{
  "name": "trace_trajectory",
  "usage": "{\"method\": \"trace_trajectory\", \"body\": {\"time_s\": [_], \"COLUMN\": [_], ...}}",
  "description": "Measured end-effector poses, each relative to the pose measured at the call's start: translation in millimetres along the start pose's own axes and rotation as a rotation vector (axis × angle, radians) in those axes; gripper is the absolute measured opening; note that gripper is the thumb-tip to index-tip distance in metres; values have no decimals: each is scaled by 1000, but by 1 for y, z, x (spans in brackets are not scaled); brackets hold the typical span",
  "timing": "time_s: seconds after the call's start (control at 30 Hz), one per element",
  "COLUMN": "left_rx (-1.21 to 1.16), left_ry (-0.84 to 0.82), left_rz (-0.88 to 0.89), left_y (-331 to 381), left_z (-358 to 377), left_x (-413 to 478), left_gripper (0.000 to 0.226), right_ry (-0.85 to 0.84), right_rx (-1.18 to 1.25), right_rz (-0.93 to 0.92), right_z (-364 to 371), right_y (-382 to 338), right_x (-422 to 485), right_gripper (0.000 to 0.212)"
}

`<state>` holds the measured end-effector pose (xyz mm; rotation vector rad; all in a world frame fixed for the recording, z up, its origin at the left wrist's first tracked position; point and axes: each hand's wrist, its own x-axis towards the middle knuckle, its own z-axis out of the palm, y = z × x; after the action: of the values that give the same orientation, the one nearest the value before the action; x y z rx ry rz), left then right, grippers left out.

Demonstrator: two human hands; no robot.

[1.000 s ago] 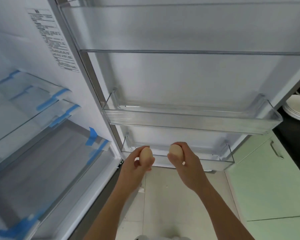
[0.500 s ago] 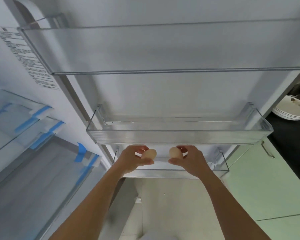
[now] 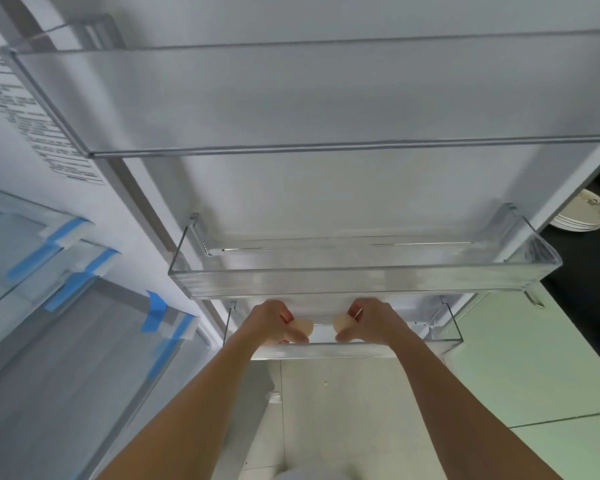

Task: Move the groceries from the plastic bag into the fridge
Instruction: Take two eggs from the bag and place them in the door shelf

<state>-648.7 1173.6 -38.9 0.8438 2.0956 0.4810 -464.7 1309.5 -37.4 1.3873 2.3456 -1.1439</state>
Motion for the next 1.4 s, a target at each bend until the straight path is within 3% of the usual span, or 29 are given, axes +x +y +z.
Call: {"method": "trace_trajectory", "body": {"time_s": [0.37, 0.83, 1.0, 1.17, 1.3, 1.4], "left_rx": [32, -83, 19, 114, 414, 472], "left_ry": [-36, -40, 1, 136, 380, 568], "left_rz": [-62, -88, -28, 62, 300, 543], "left_y": [-4, -8, -5, 3, 6, 5], "left_z": [5, 0, 1, 1, 10, 24], "left_x": [11, 7, 0, -23, -53, -73], "left_gripper": [50, 33, 34, 40, 45, 41], "right_ry": [-73, -111, -86, 33, 194, 472], "right_rx": [-25, 210, 55, -202, -335, -482], "right_rz": [74, 151, 79, 75, -77, -271], "right_z": [6, 5, 2, -7, -17, -11], "right_y": [-3, 2, 5, 10, 11, 15], "right_x": [9, 4, 1, -11, -42, -67], "right_gripper": [48, 54, 59, 79, 63, 53]}}
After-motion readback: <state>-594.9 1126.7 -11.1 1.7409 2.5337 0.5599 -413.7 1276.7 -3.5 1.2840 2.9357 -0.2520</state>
